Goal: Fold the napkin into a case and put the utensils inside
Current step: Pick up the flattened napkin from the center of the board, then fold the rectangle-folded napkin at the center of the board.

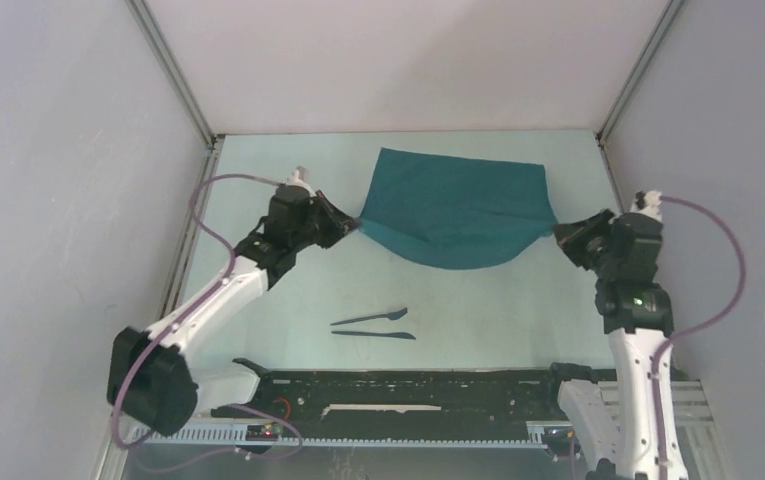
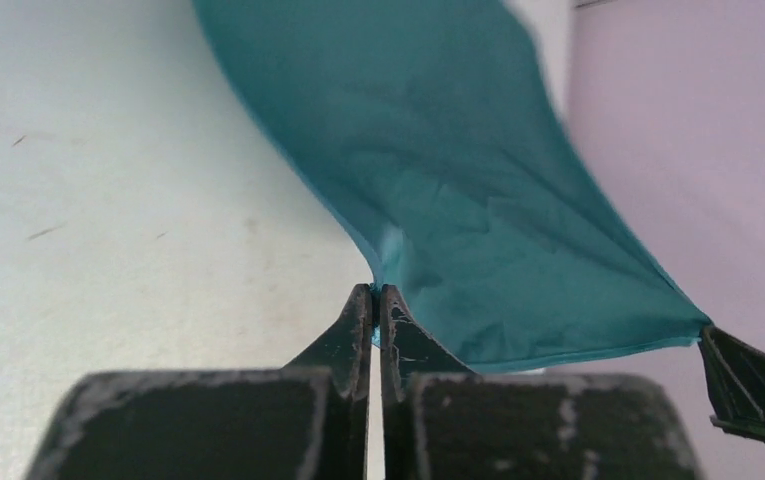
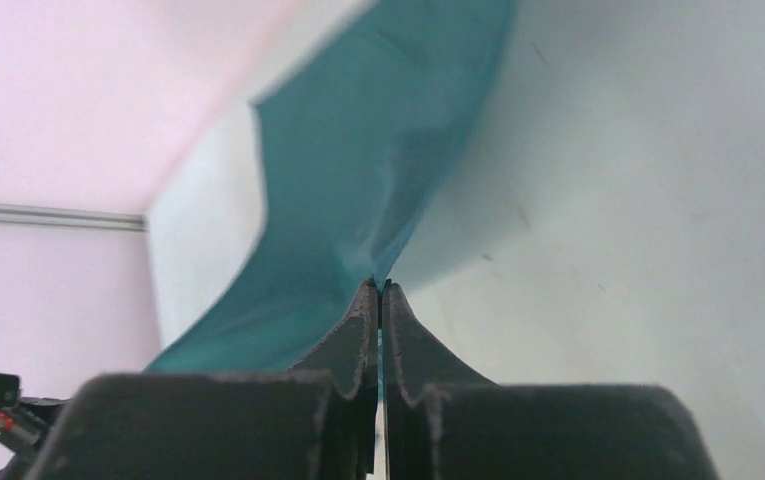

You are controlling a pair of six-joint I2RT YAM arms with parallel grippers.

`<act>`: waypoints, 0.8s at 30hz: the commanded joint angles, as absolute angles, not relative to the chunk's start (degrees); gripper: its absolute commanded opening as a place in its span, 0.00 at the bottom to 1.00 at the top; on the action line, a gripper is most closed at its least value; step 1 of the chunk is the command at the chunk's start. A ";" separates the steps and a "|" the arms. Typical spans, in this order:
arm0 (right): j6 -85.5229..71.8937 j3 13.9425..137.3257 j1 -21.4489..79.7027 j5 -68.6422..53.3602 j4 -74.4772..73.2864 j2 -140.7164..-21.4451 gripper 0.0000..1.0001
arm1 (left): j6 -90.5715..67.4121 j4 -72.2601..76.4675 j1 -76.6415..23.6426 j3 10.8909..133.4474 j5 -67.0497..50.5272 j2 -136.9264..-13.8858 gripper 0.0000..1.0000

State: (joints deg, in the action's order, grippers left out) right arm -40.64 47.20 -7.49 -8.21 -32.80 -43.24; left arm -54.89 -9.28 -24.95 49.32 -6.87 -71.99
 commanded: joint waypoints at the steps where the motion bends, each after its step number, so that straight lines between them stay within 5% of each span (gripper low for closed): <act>1: -36.16 58.37 -7.69 -9.54 -37.22 -39.54 0.00 | -50.81 -5.92 -24.94 54.41 -9.12 -60.99 0.00; 11: -34.62 77.24 -7.73 -8.62 -39.86 -33.38 0.00 | -41.97 -7.69 -25.38 72.27 -9.82 -49.61 0.00; 24: -34.18 76.10 -9.27 6.09 -26.88 -53.37 0.00 | -41.85 -2.66 -24.43 94.27 -8.34 -84.65 0.00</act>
